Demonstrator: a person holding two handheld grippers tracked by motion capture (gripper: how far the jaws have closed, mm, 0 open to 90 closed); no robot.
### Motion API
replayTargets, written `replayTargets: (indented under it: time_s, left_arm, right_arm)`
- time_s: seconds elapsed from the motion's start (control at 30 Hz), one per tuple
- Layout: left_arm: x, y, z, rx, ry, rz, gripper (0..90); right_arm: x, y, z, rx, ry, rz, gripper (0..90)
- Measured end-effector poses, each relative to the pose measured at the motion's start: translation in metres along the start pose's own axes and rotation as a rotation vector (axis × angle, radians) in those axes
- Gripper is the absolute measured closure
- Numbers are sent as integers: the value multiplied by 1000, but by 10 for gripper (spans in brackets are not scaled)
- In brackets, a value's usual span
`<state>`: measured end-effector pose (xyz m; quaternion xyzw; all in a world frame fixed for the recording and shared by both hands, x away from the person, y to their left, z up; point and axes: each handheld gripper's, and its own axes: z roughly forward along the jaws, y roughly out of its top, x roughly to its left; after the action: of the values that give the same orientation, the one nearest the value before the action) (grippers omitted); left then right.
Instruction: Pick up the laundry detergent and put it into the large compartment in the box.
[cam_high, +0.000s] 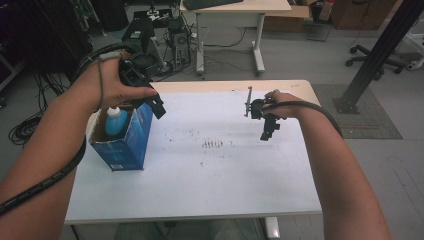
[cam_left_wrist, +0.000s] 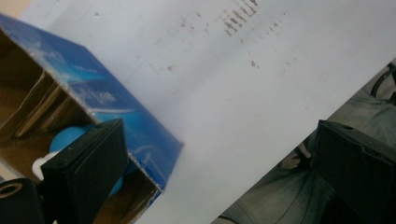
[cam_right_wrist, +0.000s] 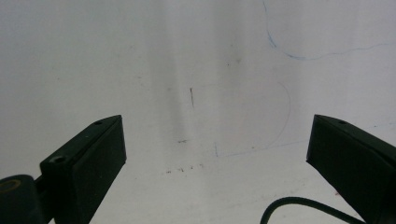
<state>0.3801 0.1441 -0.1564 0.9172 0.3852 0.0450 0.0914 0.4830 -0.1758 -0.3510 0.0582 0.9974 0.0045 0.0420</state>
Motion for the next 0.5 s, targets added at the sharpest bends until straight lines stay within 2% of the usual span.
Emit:
replayTargets:
  time_s: [0.23,0.4,0.5]
  left_arm:
    - [-13,8,9,-13,-7,126,42]
    - [-23,14,17,26,-35,208,41]
    - [-28,16,25,59,-35,240,42]
  right_arm:
    - [1,-1,-1,3,-2,-8,45]
    - [2,-2,-2,8,-1,-7,45]
    - [3,-2,-3,7,-3,-12,45]
